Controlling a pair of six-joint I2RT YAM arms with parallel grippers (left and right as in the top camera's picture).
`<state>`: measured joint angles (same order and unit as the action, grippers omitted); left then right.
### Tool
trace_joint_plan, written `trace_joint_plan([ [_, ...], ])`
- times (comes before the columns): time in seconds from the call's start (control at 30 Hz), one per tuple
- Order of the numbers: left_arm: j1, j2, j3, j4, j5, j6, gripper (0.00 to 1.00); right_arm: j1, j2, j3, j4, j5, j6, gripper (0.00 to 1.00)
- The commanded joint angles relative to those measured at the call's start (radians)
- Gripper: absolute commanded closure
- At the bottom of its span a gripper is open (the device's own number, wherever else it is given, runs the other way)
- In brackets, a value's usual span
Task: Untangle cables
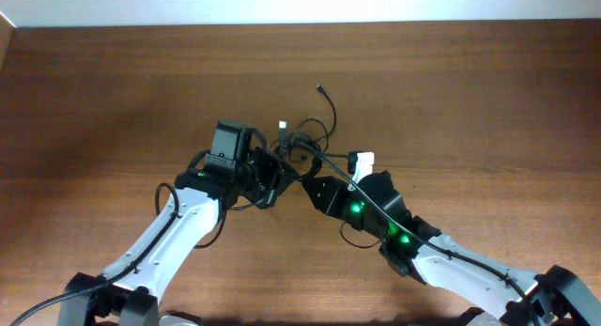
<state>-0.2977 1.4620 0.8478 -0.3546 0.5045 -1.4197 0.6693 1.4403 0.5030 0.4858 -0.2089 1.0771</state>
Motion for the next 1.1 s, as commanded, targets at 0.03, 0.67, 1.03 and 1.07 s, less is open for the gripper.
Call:
trace_joint_plan([
  [0.03,0.005,-0.028,0.016,0.002,0.095,-0.008,1.00,0.005,0.005,0.024,0.038,0.037,-0.046,0.65],
  [0.67,0.206,-0.028,0.016,0.108,0.257,-0.008,1.00,0.003,0.004,0.032,-0.270,0.019,-0.232,0.96],
  [1.03,0.322,-0.028,0.016,0.201,0.311,-0.008,1.00,-0.116,-0.039,0.033,-0.457,0.037,-0.232,0.96],
  [1.07,0.327,-0.028,0.016,0.221,0.328,-0.007,1.00,-0.130,-0.044,0.033,-0.467,0.038,-0.232,0.96],
])
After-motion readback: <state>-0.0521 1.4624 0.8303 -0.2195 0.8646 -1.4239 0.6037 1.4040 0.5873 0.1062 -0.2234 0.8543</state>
